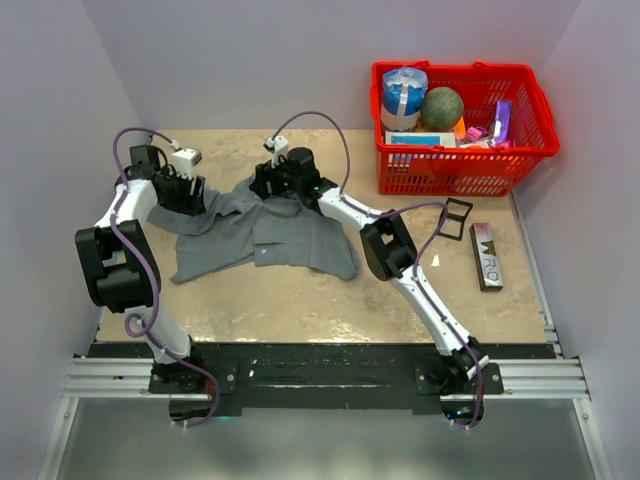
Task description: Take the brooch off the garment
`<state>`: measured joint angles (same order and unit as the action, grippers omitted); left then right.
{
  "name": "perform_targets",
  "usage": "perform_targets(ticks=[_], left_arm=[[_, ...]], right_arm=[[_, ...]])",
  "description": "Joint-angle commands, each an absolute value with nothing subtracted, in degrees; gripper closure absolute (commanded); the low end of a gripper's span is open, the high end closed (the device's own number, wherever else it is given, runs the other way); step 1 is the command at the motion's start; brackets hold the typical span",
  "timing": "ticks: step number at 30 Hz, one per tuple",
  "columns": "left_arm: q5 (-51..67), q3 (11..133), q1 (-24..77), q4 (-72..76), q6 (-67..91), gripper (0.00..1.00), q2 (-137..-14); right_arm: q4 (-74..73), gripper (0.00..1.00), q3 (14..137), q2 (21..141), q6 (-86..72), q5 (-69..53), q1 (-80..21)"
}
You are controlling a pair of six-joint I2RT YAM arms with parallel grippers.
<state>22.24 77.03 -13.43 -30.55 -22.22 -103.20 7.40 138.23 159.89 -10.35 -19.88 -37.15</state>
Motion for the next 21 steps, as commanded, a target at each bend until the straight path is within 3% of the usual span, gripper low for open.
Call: perform_targets(ticks=[1,5,9,12,15,19,21], left_arm=[[24.9,79.6,-14.3,-32.0,-24.9,0.34,-105.0],[26.5,80.9,-14.3,-32.7,-25.3,0.38,-108.3],[29.3,83.5,-14.2,-34.1,-25.0,0.51,-112.2],[30.1,83.7,-14.4,-33.9,-25.8,0.80,-113.3],[31.4,84.8,-14.7,-34.5,-26.0,0.92,-113.7],[32.9,86.4,-14.7,-35.1,-26.0,1.00,-113.5],[33.6,86.6,-14.8,-35.1,-25.9,1.00,-112.8]], right_arm=[[11.0,0.31,143.3,160.9,-12.0,-13.9,-36.8],[9.9,0.34,144.0,161.1,-11.9,-12.1,-37.1],[9.7,0.47,143.8,160.9,-11.7,-11.6,-37.2],[9.2,0.54,143.7,160.8,-10.6,-11.7,-37.4],[7.7,0.55,144.3,160.7,-9.6,-11.7,-37.6],[5.3,0.55,144.9,160.7,-8.9,-11.6,-37.6],[4.3,0.63,145.3,160.7,-8.2,-11.8,-37.6]])
